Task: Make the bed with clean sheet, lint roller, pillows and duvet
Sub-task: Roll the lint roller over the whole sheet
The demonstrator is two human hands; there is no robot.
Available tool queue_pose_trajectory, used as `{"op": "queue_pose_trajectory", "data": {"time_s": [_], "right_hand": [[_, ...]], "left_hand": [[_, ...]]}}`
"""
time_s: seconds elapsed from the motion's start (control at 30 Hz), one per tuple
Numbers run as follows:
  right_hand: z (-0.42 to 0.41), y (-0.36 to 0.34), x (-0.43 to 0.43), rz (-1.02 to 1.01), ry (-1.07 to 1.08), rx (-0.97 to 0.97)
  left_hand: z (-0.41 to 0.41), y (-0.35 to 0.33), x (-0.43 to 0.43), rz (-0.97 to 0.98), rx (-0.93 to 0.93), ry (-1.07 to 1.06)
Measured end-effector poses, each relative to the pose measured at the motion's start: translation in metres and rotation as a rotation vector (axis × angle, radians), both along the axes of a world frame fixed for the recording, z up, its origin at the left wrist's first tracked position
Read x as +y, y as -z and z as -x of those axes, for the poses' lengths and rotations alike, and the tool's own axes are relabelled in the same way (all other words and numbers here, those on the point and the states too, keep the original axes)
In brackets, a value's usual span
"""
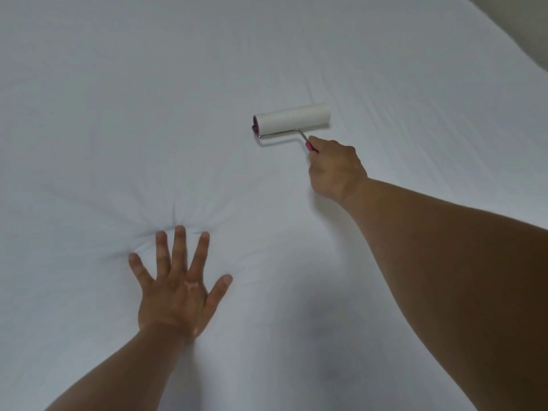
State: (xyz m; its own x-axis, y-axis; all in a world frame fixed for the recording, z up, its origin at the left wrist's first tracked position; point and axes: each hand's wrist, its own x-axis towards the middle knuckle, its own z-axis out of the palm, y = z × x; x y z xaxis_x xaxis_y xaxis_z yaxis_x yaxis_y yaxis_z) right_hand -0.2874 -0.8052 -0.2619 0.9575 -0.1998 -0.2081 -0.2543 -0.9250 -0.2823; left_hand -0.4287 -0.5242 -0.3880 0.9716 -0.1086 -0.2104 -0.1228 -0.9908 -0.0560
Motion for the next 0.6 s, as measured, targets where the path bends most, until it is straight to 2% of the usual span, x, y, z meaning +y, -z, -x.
{"op": "queue_pose_trajectory", "data": {"time_s": [0.1, 0.23, 0.6], "right_hand": [[-0.002, 0.008, -0.002, 0.077, -0.075, 0.045], [0.015, 0.024, -0.003, 0.03, -0.036, 0.033], [0.112, 0.022, -0.026, 0.089, -0.052, 0.091]], "left_hand": [[-0.001, 0.003, 0.001, -0.005, 0.021, 0.011], [-0.002, 0.002, 0.002, -0.023, 0.05, 0.011], [0.001, -0.014, -0.001, 0.017, 0.049, -0.026]]}}
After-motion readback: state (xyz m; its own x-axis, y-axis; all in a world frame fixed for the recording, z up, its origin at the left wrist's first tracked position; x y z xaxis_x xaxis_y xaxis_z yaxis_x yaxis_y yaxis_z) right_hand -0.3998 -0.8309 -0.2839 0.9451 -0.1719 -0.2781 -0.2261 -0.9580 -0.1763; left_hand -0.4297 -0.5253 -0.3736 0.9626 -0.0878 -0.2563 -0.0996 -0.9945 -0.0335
